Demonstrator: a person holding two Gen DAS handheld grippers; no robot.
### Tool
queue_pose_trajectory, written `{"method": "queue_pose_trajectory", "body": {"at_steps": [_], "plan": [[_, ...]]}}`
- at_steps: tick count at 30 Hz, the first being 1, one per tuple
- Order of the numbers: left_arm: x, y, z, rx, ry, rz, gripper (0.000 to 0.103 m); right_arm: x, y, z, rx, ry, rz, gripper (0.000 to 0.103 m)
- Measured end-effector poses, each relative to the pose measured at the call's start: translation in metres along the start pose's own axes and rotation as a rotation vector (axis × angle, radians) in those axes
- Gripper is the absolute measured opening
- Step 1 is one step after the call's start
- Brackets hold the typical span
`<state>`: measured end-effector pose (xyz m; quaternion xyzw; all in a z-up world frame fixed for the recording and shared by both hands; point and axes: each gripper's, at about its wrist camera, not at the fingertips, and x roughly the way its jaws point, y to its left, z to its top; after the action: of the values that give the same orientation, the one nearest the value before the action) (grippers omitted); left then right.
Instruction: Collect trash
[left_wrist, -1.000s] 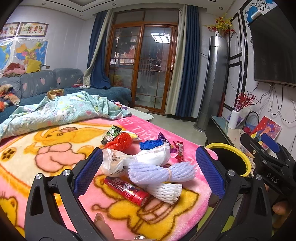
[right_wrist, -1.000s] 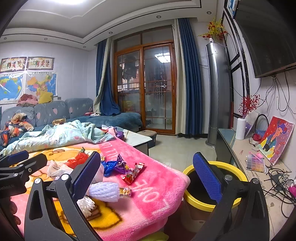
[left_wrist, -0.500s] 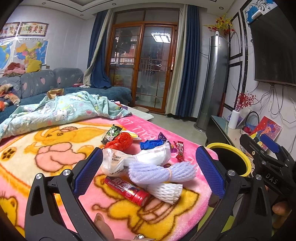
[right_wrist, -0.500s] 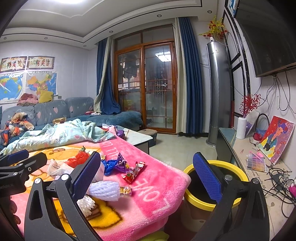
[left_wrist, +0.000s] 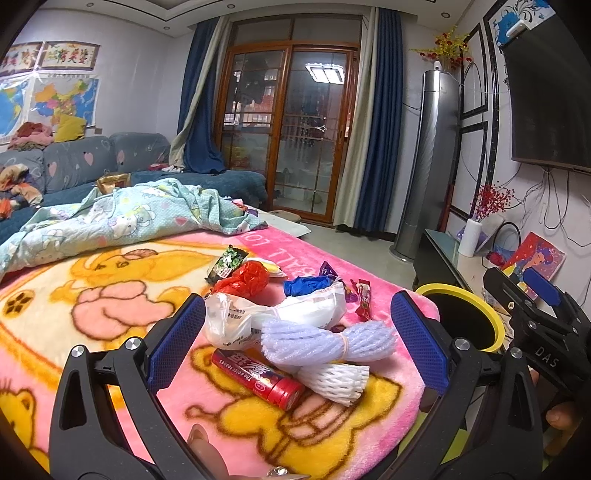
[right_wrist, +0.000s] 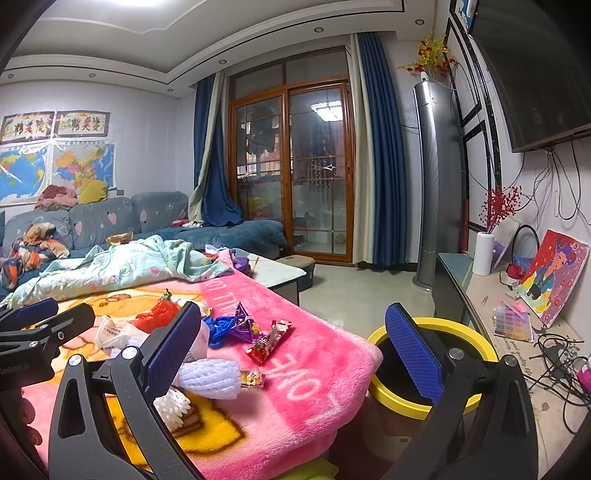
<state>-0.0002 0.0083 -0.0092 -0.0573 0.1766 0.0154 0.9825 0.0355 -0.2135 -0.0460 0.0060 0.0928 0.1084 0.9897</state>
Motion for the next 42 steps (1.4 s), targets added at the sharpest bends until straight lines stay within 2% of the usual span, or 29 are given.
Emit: {"method": "queue_pose_trajectory", "body": {"at_steps": [12, 15, 31, 35, 41, 42], "plan": [[0.005, 0.012, -0.002, -0.033, 0.01, 0.022, 0.092, 0.006, 0.004, -0.008, -0.011, 0.023, 0.02, 0.097], [0.006, 0.019, -0.001, -0.059, 0.014, 0.026, 0.092, 0.008, 0.007, -0.001, -0.024, 0.036, 0.038, 0.097], [0.011, 0.073, 0.003, -0.222, 0.046, 0.1, 0.092, 0.041, 0.043, -0.004, -0.116, 0.207, 0.196, 0.097], [0.021, 0.088, 0.004, -0.266, 0.087, 0.105, 0.092, 0.054, 0.049, -0.005, -0.115, 0.254, 0.218, 0.097], [0.052, 0.094, 0.009, -0.29, 0.196, 0.061, 0.092, 0.086, 0.048, -0.016, -0.08, 0.359, 0.231, 0.097], [0.06, 0.095, 0.01, -0.299, 0.218, 0.032, 0.092, 0.091, 0.048, -0.017, -0.079, 0.37, 0.235, 0.096]]}}
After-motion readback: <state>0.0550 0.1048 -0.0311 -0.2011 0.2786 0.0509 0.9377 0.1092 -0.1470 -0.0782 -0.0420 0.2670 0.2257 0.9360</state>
